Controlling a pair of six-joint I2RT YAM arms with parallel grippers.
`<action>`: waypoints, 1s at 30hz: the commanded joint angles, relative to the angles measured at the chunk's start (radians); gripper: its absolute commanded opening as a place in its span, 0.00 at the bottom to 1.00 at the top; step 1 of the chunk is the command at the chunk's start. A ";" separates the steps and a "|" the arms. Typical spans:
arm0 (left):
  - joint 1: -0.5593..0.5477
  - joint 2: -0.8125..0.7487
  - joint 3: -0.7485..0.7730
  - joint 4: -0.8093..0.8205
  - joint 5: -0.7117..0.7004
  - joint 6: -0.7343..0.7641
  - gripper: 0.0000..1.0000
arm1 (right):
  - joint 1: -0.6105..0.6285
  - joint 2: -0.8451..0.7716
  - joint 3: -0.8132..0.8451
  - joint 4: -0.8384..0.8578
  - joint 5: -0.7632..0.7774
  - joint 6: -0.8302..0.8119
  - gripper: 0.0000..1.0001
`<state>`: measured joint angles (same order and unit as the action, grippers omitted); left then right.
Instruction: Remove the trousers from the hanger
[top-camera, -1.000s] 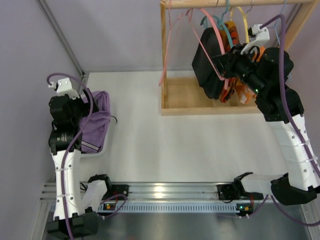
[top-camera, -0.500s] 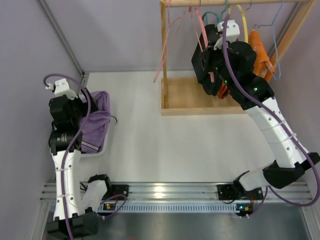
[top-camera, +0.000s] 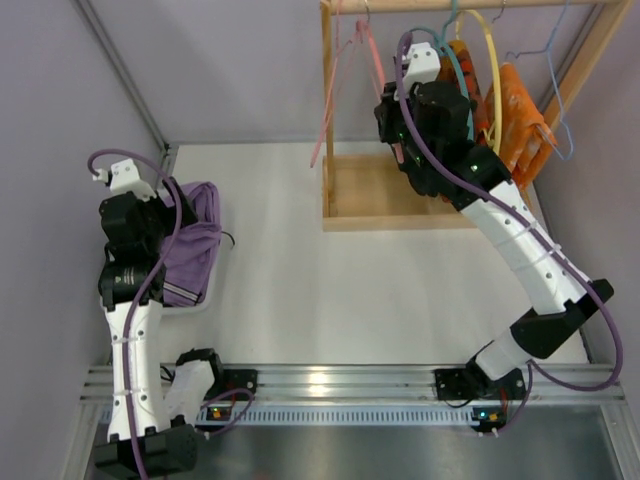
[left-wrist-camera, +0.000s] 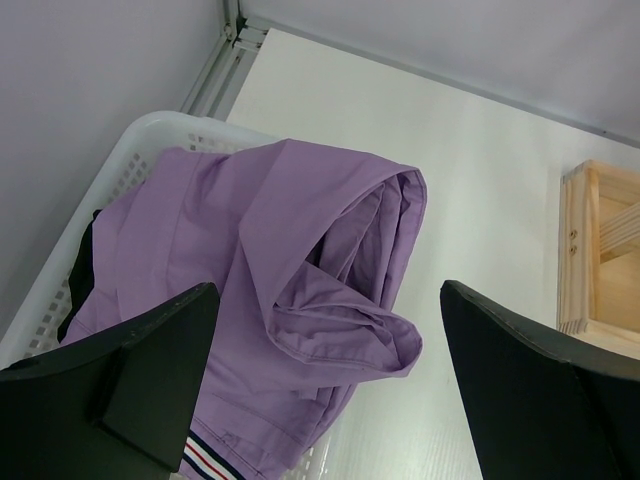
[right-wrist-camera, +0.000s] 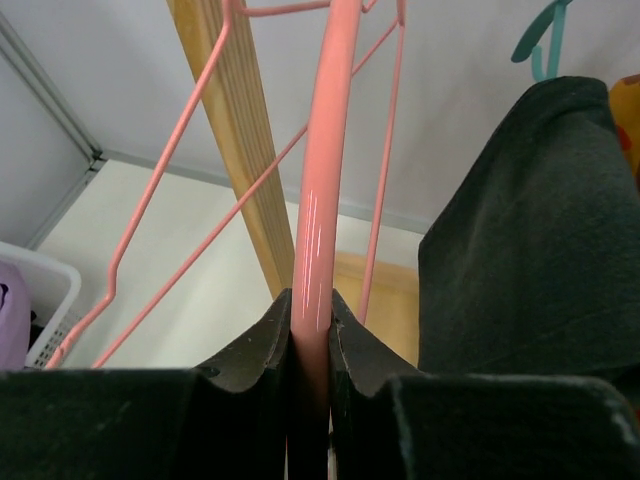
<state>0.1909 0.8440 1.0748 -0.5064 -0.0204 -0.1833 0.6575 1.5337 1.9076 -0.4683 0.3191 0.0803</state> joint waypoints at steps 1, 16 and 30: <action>0.001 -0.020 0.001 0.016 -0.010 -0.013 0.99 | 0.022 0.031 0.060 0.077 0.017 0.004 0.00; -0.001 -0.034 -0.021 0.016 -0.012 -0.013 0.99 | 0.108 0.082 0.119 0.077 0.018 -0.016 0.20; -0.001 -0.036 0.004 0.014 0.004 -0.022 0.99 | 0.110 -0.087 0.028 0.010 -0.078 0.036 0.68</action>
<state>0.1909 0.8227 1.0569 -0.5091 -0.0227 -0.1902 0.7528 1.5375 1.9240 -0.4721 0.2966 0.0982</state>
